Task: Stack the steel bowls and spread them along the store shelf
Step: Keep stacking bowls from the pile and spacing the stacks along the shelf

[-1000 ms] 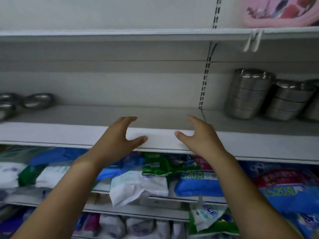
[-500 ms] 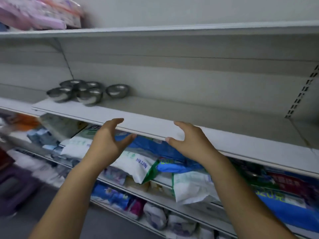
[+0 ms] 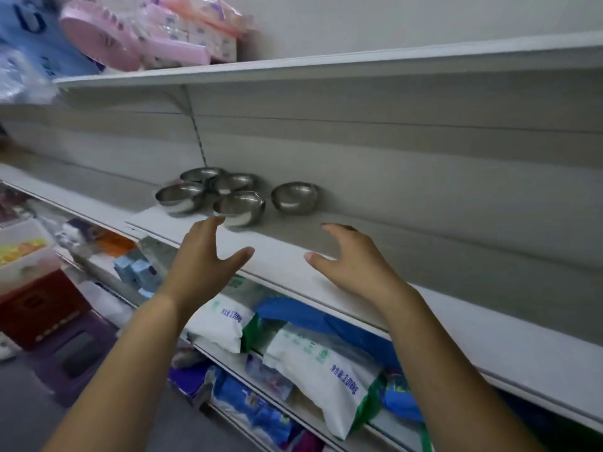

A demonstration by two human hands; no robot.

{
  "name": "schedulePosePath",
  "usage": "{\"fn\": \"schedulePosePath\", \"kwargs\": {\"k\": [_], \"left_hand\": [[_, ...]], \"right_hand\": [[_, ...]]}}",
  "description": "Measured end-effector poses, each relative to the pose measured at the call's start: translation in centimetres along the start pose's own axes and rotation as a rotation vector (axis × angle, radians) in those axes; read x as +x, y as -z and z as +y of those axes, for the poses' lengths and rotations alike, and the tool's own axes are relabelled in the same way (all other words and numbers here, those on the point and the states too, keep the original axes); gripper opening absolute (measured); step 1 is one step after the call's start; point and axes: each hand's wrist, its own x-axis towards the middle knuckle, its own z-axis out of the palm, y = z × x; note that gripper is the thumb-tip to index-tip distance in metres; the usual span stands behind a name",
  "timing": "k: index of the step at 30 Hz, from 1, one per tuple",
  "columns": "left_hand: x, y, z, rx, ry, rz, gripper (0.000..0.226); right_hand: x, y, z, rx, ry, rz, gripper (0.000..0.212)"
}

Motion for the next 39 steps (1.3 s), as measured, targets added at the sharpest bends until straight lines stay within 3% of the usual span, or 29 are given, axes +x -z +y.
{"fn": "schedulePosePath", "kwargs": {"k": [9,14,18,21,28,31,34,35,39], "left_hand": [[7.4,-2.2,-5.5,-0.045,0.066,-0.028,0.093],[12.0,-2.8,-7.7,-0.174,0.080,-0.019,0.106],[14.9,-3.4,-9.2,-0.345,0.045,-0.112,0.090],[16.6,-3.8,-10.9,-0.469,0.008,-0.173,0.092],[19.4,-4.4,-14.0,-0.644,-0.085,-0.269,0.107],[20.0,-4.9,-15.0,-0.690,-0.096,-0.283,0.102],[20.2,-5.1,-15.7,-0.720,-0.127,-0.315,0.098],[20.4,-5.2,-15.9,-0.722,-0.145,-0.324,0.099],[20.9,-5.5,-16.5,-0.760,-0.179,-0.386,0.105]], "right_hand": [[9.7,-1.9,-1.3,-0.039,-0.036,-0.059,0.080],[13.8,-3.5,-1.4,-0.040,-0.103,0.009,0.096],[17.6,-4.5,-1.1,-0.078,-0.233,0.057,0.111],[19.2,-5.1,-1.2,-0.052,-0.318,0.086,0.128],[20.7,-8.0,-1.2,0.065,-0.377,0.227,0.134],[20.8,-8.9,-1.7,0.107,-0.378,0.298,0.121],[20.3,-9.4,-2.3,0.138,-0.341,0.407,0.068],[20.1,-9.5,-2.8,0.168,-0.334,0.433,0.059],[19.5,-9.7,-5.5,0.339,-0.335,0.520,0.057]]}}
